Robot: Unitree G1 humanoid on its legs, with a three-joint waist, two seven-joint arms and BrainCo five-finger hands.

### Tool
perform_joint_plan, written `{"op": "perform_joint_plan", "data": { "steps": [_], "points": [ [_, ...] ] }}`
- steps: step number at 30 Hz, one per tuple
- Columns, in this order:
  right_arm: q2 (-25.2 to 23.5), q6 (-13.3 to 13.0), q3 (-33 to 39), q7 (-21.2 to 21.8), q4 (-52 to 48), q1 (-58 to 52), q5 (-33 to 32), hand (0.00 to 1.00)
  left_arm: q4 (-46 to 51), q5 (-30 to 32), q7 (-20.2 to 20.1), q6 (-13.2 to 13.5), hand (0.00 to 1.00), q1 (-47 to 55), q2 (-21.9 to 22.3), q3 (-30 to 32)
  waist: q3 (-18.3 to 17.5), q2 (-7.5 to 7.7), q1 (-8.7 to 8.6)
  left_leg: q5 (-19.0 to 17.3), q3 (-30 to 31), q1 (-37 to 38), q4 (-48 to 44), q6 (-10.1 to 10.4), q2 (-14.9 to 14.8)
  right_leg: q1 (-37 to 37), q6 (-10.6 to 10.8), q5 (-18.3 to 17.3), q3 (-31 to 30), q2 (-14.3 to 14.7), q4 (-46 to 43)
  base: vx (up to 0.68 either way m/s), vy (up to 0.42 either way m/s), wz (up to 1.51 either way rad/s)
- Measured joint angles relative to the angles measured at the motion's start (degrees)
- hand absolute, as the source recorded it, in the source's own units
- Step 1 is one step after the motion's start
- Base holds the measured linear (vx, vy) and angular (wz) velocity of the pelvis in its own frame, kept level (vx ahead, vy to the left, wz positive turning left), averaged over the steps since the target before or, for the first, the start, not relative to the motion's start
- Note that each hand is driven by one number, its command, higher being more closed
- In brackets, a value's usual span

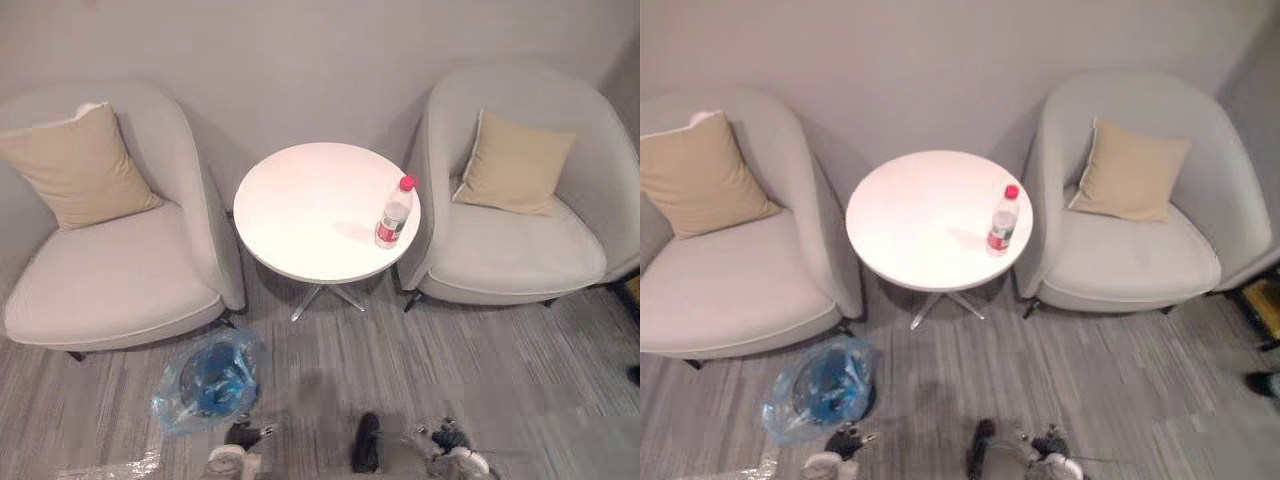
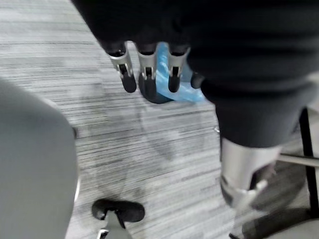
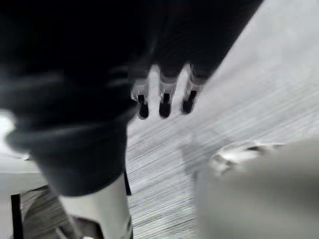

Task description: Gather rubbish on tea table into small bin, then transfer packed bag to large trash can.

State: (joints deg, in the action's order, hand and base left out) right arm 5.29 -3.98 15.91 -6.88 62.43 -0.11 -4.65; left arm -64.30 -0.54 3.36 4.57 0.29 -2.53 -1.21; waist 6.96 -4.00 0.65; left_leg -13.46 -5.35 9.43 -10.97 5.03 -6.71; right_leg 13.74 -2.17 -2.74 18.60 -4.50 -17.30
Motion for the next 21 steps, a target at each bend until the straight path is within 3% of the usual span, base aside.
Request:
{"op": "perform_joint_plan", "data": {
  "steps": [2, 4, 5, 6, 7, 8, 9, 10, 11, 12, 14, 18, 20, 21],
  "points": [
    [0.2, 0.0, -0.4, 0.0, 0.1, 0.0, 0.2, 0.00, -0.5, 0.4, 0.0, 0.0, 0.00, -0.4, -0.1, 0.1, 0.5, -0.10, -0.29, 0.0, 1.3, -1.6, -6.3, 0.1, -1.2, -3.2, -0.1, -0.8, 0.8, 1.0, 2.4, 0.23, -0.134, 0.33],
    [-0.3, 0.0, -1.2, -0.3, 0.5, -0.9, 0.1, 0.00, 0.5, 0.4, 0.0, 0.1, 0.00, -0.5, -0.7, 0.5, 1.4, 0.68, 0.37, 2.5, 1.1, -10.1, -28.1, 3.3, -4.3, -9.9, -0.9, -1.6, 1.6, 2.6, 8.2, 0.16, -0.078, 0.26],
    [-0.3, 0.0, -1.5, -0.4, 0.5, -1.1, 0.1, 0.00, 0.8, 0.4, 0.1, 0.1, 0.00, -0.4, -0.8, 0.8, 1.4, 0.63, 0.86, 2.4, 0.8, -11.5, -30.9, 2.9, -5.0, -10.7, -0.9, -1.8, 1.7, 2.9, 8.7, 0.16, -0.037, 0.10],
    [-0.3, 0.0, -1.6, -0.6, 0.4, -1.2, 0.0, 0.00, 1.4, 0.4, 0.2, 0.0, 0.00, -0.5, -0.5, 1.8, 1.8, 0.31, 1.40, -0.4, -0.9, -14.2, -34.5, 0.9, -6.4, -13.2, -0.7, -2.0, 1.7, 3.4, 10.3, 0.14, -0.015, 0.06],
    [-0.4, 0.0, -1.6, -0.6, 0.3, -1.2, 0.0, 0.00, 1.8, 0.4, 0.2, 0.0, 0.00, -0.4, -0.4, 2.1, 1.8, 0.23, 1.52, -1.4, -2.0, -15.2, -34.7, 0.3, -6.6, -14.0, -0.6, -2.1, 1.7, 3.5, 10.8, 0.19, 0.001, 0.06],
    [-0.7, 0.0, -1.6, -0.6, 0.0, -1.3, 0.0, 0.00, 2.3, 0.3, 0.2, 0.1, 0.00, -0.2, -0.4, 2.1, 1.8, 0.27, 1.72, -3.2, -4.2, -18.0, -32.7, -0.2, -6.2, -15.3, -0.2, -2.3, 1.7, 3.1, 11.6, 0.20, 0.060, -0.04],
    [-0.7, 0.0, -1.6, -0.6, 0.0, -1.8, 0.0, 0.00, 2.8, 0.3, 0.3, 0.1, 0.00, -0.2, -0.4, 2.0, 1.8, 0.32, 2.15, -3.0, -5.2, -19.6, -24.6, -0.2, -3.9, -16.0, 0.9, -2.7, 1.8, 2.0, 11.4, 0.23, 0.122, -0.13],
    [-0.6, 0.0, -1.6, -0.6, -0.1, -2.0, -0.1, 0.00, 2.9, 0.3, 0.3, 0.1, 0.00, -0.1, -0.2, 1.9, 1.7, 0.03, 2.47, -0.3, -5.0, -19.6, -16.6, -0.2, -2.3, -16.0, 1.9, -3.2, 1.4, 1.7, 10.8, 0.23, 0.159, -0.27],
    [-0.5, 0.1, -1.7, -0.6, -0.1, -2.1, -0.1, 0.00, 2.8, 0.0, 0.3, 0.1, 0.00, 0.0, 0.0, 1.9, 1.3, -0.12, 3.01, 4.7, -5.2, -18.4, -8.6, -1.4, -0.4, -16.1, 3.7, -3.9, -0.8, 1.4, 9.7, 0.22, 0.122, -0.21],
    [-0.5, 0.1, -1.7, -0.6, -0.1, -2.1, -0.1, 0.00, 2.8, 0.0, 0.3, 0.1, 0.00, 0.1, 0.0, 1.9, 1.3, -0.01, 3.02, 4.8, -5.2, -18.2, -8.2, -1.4, -0.2, -16.2, 3.8, -3.9, -1.0, 1.3, 9.7, 0.28, 0.091, -0.10],
    [-1.1, 0.0, -2.6, -0.5, 0.1, -2.2, 0.0, 0.00, 2.8, -0.2, 0.1, 0.1, 0.00, 0.2, -1.3, 1.9, 0.8, 2.19, 2.83, 5.5, -5.8, -16.1, -4.6, -2.7, 2.3, -17.0, 5.0, -3.3, -2.4, 0.0, 12.9, 0.26, 0.079, 0.01],
    [-1.1, 0.0, -2.6, -0.4, 1.3, -1.5, 0.3, 0.00, 2.4, -0.2, -0.1, 0.1, 0.00, 0.0, -1.8, 1.9, 0.8, 2.61, 3.20, 4.5, -6.7, -13.8, -5.2, -4.1, 3.7, -18.9, 5.8, -4.3, -6.1, -1.5, 12.4, 0.22, 0.070, -0.17],
    [-0.9, 0.0, -2.6, -0.3, 1.7, -1.2, 0.3, 0.00, 1.7, -0.2, -0.2, 0.1, 0.00, 0.0, -1.5, 1.8, 0.8, 2.61, 3.21, 2.8, -6.6, -11.5, -4.6, -4.5, 4.4, -17.3, 6.6, -6.8, -7.4, -2.4, 6.0, 0.14, 0.051, -0.34],
    [-0.7, 0.0, -2.6, -0.2, 1.7, -0.9, 0.9, 0.00, 1.5, -0.3, -0.2, 0.0, 0.00, 0.1, -1.1, 1.8, 0.4, 1.92, 3.26, 1.2, -6.3, -9.7, -2.3, -4.1, 4.3, -14.1, 8.2, -8.6, -8.4, -2.8, -1.1, 0.14, 0.072, -0.28]
  ]
}}
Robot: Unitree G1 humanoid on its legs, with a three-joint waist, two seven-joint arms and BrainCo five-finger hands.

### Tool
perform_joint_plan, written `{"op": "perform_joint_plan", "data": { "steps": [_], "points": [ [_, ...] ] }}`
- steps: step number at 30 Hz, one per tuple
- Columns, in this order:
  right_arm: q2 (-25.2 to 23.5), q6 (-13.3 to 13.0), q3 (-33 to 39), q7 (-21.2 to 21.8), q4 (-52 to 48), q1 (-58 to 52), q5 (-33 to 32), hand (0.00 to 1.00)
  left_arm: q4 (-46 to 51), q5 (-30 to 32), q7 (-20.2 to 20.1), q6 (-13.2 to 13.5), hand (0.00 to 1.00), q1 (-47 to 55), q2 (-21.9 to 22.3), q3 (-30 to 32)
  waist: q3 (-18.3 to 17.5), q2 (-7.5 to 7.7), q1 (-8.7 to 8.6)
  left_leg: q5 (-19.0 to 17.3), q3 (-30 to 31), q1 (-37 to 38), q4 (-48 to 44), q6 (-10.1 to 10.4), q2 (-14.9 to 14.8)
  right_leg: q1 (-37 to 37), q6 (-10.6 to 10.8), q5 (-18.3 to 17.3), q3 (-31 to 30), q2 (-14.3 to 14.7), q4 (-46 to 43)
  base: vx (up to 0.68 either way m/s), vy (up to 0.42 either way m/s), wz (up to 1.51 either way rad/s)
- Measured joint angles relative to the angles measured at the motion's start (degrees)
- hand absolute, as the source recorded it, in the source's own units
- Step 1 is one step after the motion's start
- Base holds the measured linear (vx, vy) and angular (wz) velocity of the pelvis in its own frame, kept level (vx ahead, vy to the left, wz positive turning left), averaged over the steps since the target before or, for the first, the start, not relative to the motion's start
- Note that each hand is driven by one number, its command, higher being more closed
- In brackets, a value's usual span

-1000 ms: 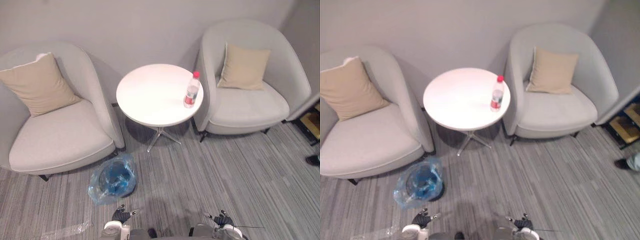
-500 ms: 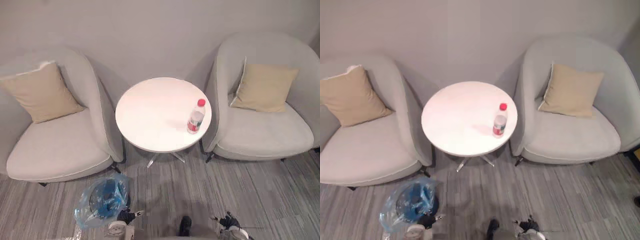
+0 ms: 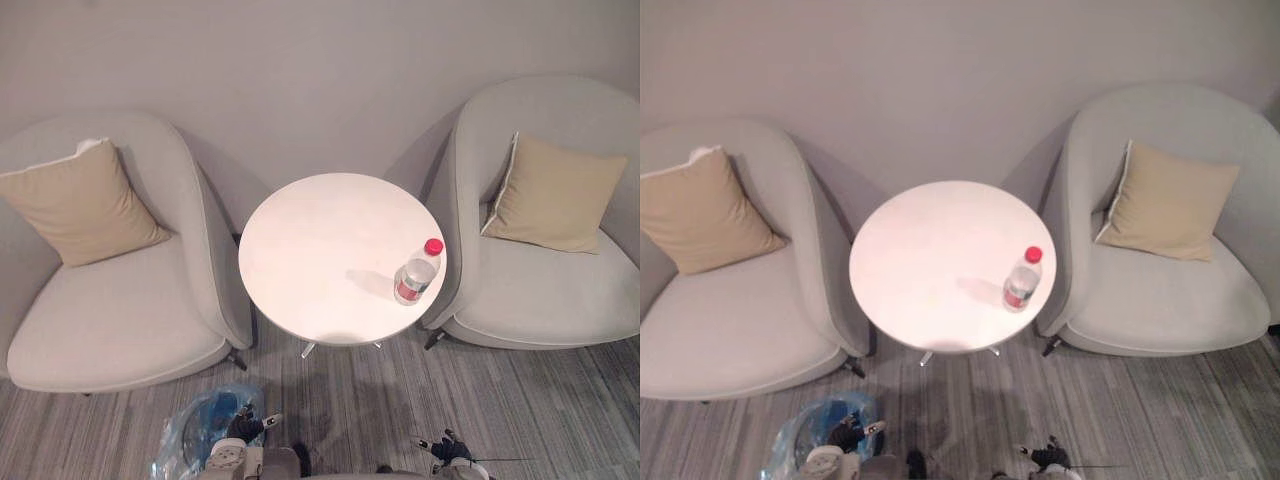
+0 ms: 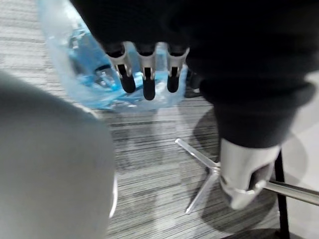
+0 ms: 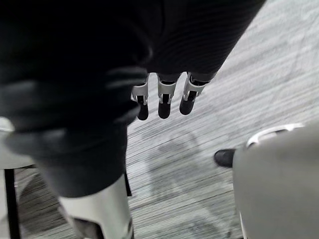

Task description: Gather rubbish on tea table into small bin, then transfer packed bag to large trash can.

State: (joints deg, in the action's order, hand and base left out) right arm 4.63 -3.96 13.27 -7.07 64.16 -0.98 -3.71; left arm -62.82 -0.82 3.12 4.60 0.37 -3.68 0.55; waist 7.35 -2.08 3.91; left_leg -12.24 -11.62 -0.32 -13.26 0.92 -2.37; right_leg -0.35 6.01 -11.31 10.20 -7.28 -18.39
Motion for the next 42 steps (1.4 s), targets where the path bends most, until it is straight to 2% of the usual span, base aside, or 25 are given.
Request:
{"op": "perform_joint_plan", "data": {
  "steps": [1, 3, 4, 6, 7, 8, 9, 10, 12, 14, 17, 25, 30, 36, 42],
  "points": [
    [-0.2, 0.0, 0.0, 0.1, -0.2, 0.4, 1.1, 0.00, -0.2, 0.0, 0.0, 0.0, 0.00, -0.1, -0.2, -0.6, 0.2, 0.34, -0.43, 0.2, -0.1, 1.8, 1.5, -0.2, 0.6, 3.8, 1.5, -1.1, -0.3, -1.9, -9.3, 0.14, 0.061, -0.20],
    [-0.3, -0.3, 0.1, 0.3, -0.5, 0.4, 1.3, 0.00, -0.3, 0.0, 0.0, 0.0, 0.00, 0.0, -1.3, -2.7, 0.1, 0.90, -1.28, 0.3, 0.2, 3.9, 2.6, -0.5, 1.3, 7.6, 0.5, -2.6, 0.0, -4.0, -18.5, 0.14, -0.008, 0.22],
    [-0.5, 0.0, -0.5, 0.4, -0.3, 0.3, 1.4, 0.00, -0.3, 0.0, 0.0, 0.0, 0.00, 0.1, -1.9, -3.4, -0.2, 1.69, -1.62, 0.3, 1.4, 4.3, 2.7, -0.5, 1.5, 8.4, -1.0, -4.4, -0.2, -4.0, -17.2, 0.12, -0.046, 0.43],
    [-0.7, -0.1, -0.5, 0.4, -0.4, 0.3, 1.3, 0.00, -0.3, 0.0, 0.1, 0.0, 0.00, 0.0, -2.2, -3.8, -0.1, 2.11, -1.80, 0.3, 3.1, 4.4, 2.7, -0.5, 1.2, 9.5, -1.8, -5.0, -1.3, -2.9, -14.7, 0.13, -0.126, 0.55],
    [-0.6, -0.1, -0.5, 0.5, -0.6, 0.4, 1.3, 0.00, -0.3, -0.1, 0.1, 0.0, 0.00, 0.1, -2.2, -3.8, 0.0, 1.99, -2.12, 0.2, 4.8, 4.3, 2.4, -0.1, 0.7, 10.7, -2.1, -3.8, -4.6, -1.1, -9.5, 0.16, -0.187, 0.63],
    [-0.6, -0.2, -0.5, 0.5, -0.6, 0.3, 1.3, 0.00, -0.3, -0.1, 0.1, 0.0, 0.00, 0.1, -2.2, -3.8, -0.1, 2.18, -2.18, 0.2, 5.1, 4.3, 2.2, 0.0, 0.7, 10.5, -2.1, -2.4, -5.8, -0.8, -6.8, 0.15, -0.185, 0.65],
    [-0.2, -0.1, -0.1, 0.5, -0.3, 0.1, 1.2, 0.00, -0.9, 0.0, 0.2, 0.0, 0.00, -0.3, -1.9, -3.7, -0.3, 2.28, -2.41, -0.6, 7.5, 4.6, 2.0, 1.4, 0.9, 9.6, -2.5, -0.1, -6.3, 0.2, -4.5, 0.16, -0.140, 0.40],
    [0.3, -0.1, 0.0, 0.4, -0.2, 0.0, 1.3, 0.00, -1.4, 0.0, 0.2, 0.1, 0.00, -0.2, -1.0, -3.6, -0.8, 0.68, -2.31, -0.5, 8.0, 4.3, 2.3, 1.7, -0.4, 8.7, -3.0, 0.3, -5.6, 1.1, -2.9, 0.17, -0.136, 0.30],
    [0.7, -0.1, 0.1, 0.4, -0.3, 0.0, 1.2, 0.00, -1.7, 0.0, 0.2, 0.1, 0.00, -0.1, 0.0, -2.9, -0.9, -0.55, -2.28, -0.3, 8.2, 4.4, 3.1, 2.0, -1.6, 7.9, -3.8, 1.0, -5.2, 2.4, -0.8, 0.15, -0.127, -0.04],
    [0.7, -0.1, 0.1, 0.0, -0.3, -0.1, 1.2, 0.00, -2.7, 0.0, 0.2, -0.1, 0.00, -0.1, 0.3, -2.2, -1.2, -1.10, -2.72, 0.4, 9.5, 5.0, 4.3, 3.2, -3.0, 5.2, -4.6, 2.4, -4.3, 4.1, 3.3, 0.14, -0.128, -0.03],
    [0.6, -0.2, 0.1, -0.5, -0.3, -0.4, 1.2, 0.00, -2.6, 0.2, 0.3, -0.1, 0.00, -0.2, 0.1, -2.2, -1.3, -0.76, -2.88, 1.1, 10.7, 5.8, 4.9, 4.0, -3.4, 3.0, -4.6, 3.2, -3.5, 4.6, 6.0, 0.06, -0.043, 0.13],
    [0.3, -1.1, -1.4, -2.9, -1.5, -1.4, 0.9, 0.00, -2.6, 0.7, 1.7, -0.1, 0.00, -0.1, -0.5, -2.3, -1.7, 0.30, -3.08, 2.2, 11.5, 4.6, 5.0, 3.0, -1.1, 0.1, -3.3, 8.3, -3.5, 3.3, 14.3, -0.01, 0.054, 0.05],
    [0.3, -1.4, -4.5, -4.6, -14.7, -4.3, 1.7, 0.00, -2.6, 0.8, 1.9, 0.0, 0.00, -0.2, -1.3, -4.3, -1.7, 0.89, -3.09, 2.7, 12.0, 4.2, 5.1, 2.7, 0.1, -0.3, -2.7, 11.0, -4.0, 2.4, 17.0, -0.08, 0.054, -0.02],
    [0.2, -2.5, -5.0, -5.5, -32.3, -8.0, 6.5, 0.00, -2.2, 0.9, 2.3, 0.1, 0.00, -0.2, -1.8, -6.6, -2.2, 1.70, -3.35, 4.1, 12.3, 4.0, 8.9, 2.5, 0.0, -0.8, -2.7, 15.3, -4.4, 2.8, 22.2, -0.12, 0.002, -0.03],
    [0.2, -3.4, -4.4, -6.7, -42.7, -11.4, 10.4, 0.00, -1.9, 2.0, 2.2, 0.2, 0.00, 0.0, -1.9, -8.5, -2.4, 1.57, -3.76, 4.9, 12.1, 4.1, 10.3, 3.2, -0.5, -0.7, -2.5, 16.3, -4.7, 3.3, 23.5, -0.08, -0.025, -0.05]
  ]
}}
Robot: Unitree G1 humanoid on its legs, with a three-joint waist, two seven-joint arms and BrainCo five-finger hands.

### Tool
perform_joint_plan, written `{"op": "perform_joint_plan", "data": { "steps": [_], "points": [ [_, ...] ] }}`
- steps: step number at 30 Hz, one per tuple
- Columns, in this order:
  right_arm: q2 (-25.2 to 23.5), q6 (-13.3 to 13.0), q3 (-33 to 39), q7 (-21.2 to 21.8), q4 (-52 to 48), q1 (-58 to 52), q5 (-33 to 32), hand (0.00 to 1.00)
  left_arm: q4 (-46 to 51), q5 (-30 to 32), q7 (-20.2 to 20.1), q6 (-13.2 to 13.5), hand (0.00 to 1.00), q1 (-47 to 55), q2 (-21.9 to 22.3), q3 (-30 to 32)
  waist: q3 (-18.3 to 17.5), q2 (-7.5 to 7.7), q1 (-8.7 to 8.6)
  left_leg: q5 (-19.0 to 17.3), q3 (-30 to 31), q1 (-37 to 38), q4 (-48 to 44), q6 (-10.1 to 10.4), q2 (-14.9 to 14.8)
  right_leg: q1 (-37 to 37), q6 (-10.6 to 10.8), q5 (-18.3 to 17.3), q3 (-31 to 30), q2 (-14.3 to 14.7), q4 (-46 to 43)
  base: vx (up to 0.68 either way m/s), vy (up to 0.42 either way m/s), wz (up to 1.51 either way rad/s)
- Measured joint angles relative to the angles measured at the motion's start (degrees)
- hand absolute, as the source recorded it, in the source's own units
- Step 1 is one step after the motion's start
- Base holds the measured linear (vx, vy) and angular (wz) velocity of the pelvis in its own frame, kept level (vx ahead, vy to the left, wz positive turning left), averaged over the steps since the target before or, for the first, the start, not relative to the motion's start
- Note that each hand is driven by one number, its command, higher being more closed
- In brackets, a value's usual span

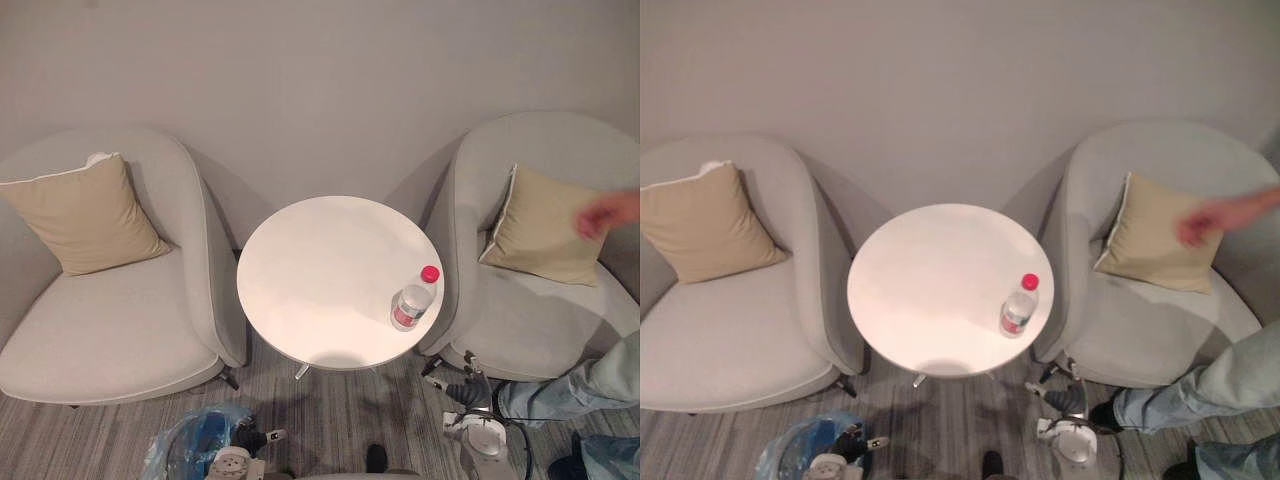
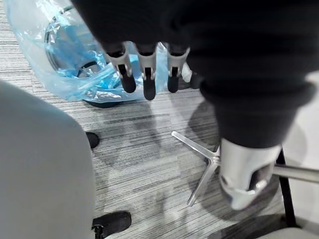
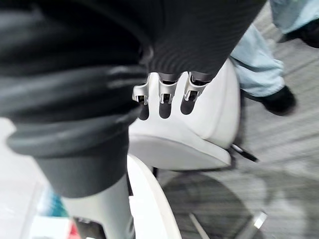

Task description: Gather rubbish on tea table into small bin, then transfer packed bag to large trash can.

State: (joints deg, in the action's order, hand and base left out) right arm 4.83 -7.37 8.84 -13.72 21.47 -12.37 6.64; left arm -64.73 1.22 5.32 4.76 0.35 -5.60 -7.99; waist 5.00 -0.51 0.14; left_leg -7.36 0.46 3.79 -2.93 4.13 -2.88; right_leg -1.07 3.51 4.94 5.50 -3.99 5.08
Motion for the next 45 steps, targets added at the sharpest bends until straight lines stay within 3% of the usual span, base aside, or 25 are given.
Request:
{"op": "perform_joint_plan", "data": {
  "steps": [8, 35, 45],
  "points": [
    [0.0, -1.3, 0.5, -1.2, -5.3, -0.2, 2.3, 0.00, 0.2, 1.0, -0.6, 0.4, 0.00, 0.4, 0.1, -0.4, -0.2, -0.27, -0.15, 0.3, 0.7, 0.2, 0.9, 0.5, -0.8, 0.1, -0.5, -0.2, 0.6, 0.8, 0.0, 0.02, -0.006, 0.04],
    [0.0, -1.1, 0.0, -1.9, -1.5, 5.1, 2.0, 0.00, 1.0, 2.1, -0.6, 1.1, 0.00, 0.4, 0.2, -0.3, 0.0, -0.12, 0.18, 2.2, 5.2, -0.7, 2.8, 0.1, 0.4, -0.1, 0.1, -0.8, 5.0, -0.5, 0.0, -0.01, 0.004, 0.08],
    [0.7, -1.1, -1.3, 0.9, -1.5, 5.7, -0.3, 0.00, 1.2, 2.1, -1.0, 1.1, 0.00, 0.4, 0.0, -0.3, 0.2, 0.13, 0.19, 2.2, 5.4, -0.8, 2.8, 0.1, 0.5, -0.1, 0.1, -0.8, 5.4, -0.7, 0.0, -0.02, -0.001, 0.00]
  ]
}}
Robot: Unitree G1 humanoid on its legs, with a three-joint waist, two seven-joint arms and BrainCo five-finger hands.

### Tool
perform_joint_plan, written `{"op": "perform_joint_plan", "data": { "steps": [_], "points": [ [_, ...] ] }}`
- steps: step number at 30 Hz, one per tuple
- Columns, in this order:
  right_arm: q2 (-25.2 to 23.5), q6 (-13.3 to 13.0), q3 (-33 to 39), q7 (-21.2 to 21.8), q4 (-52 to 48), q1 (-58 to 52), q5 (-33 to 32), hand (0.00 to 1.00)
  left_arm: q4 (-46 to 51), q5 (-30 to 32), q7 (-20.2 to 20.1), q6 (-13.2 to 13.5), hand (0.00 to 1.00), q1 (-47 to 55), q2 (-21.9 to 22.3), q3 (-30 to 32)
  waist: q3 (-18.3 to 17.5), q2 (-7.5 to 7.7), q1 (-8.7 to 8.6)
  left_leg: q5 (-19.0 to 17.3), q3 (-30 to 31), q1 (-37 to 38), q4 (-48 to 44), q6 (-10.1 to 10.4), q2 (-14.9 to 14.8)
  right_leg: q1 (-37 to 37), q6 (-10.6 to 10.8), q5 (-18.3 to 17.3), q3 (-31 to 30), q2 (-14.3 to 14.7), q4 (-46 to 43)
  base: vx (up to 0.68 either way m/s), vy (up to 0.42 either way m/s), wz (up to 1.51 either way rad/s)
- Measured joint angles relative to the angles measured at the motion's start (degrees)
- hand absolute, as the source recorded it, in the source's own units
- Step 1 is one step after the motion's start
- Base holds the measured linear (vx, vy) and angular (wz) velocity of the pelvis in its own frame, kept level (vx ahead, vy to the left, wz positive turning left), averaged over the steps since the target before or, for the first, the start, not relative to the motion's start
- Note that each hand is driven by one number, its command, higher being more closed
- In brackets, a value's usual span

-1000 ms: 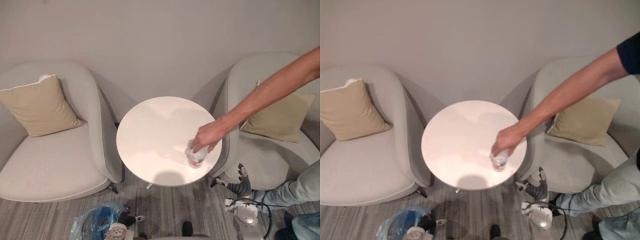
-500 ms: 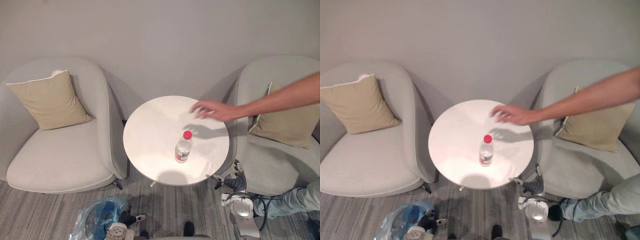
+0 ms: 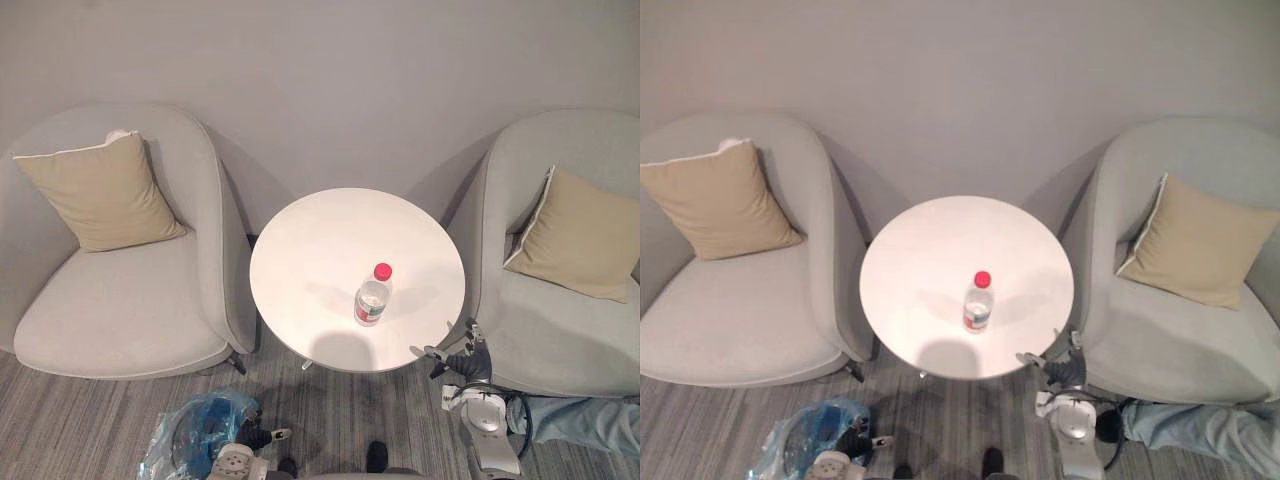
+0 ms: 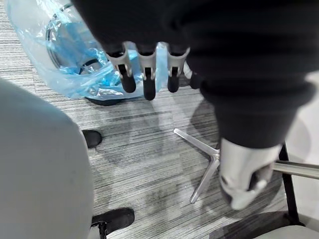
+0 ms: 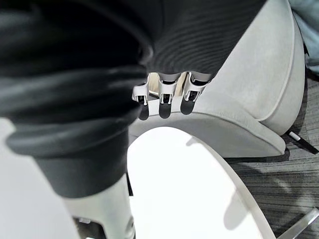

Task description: Gather rubbish on tea table into small bin, then transfer packed bag to large trash can.

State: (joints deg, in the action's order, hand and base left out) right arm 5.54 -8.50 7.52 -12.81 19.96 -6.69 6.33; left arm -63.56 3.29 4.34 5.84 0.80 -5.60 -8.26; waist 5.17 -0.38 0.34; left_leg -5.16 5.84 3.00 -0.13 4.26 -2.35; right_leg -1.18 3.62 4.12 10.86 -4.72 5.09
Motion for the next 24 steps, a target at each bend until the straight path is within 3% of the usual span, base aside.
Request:
{"op": "perform_joint_plan", "data": {
  "steps": [9, 24],
  "points": [
    [3.6, -0.1, -4.5, 2.0, 2.4, 5.8, -0.3, 0.00, 0.7, 0.1, -0.7, 0.1, 0.00, 0.2, -0.3, 0.0, 0.2, 0.28, 0.23, 0.7, 2.8, -1.4, 0.0, -0.2, 0.4, 0.0, 0.2, -0.2, 2.7, -0.5, 0.0, -0.03, -0.004, 0.16],
    [3.6, -0.5, -6.0, 1.0, 5.6, 13.6, -4.3, 0.00, 2.4, 0.0, -1.0, 0.3, 0.00, 0.0, -0.3, 0.6, 1.7, 0.25, 1.98, 2.3, 8.2, -4.2, 0.3, -0.2, 1.5, 0.0, 0.4, -1.0, 7.8, -1.3, 0.0, -0.01, 0.002, 0.19]
  ]
}}
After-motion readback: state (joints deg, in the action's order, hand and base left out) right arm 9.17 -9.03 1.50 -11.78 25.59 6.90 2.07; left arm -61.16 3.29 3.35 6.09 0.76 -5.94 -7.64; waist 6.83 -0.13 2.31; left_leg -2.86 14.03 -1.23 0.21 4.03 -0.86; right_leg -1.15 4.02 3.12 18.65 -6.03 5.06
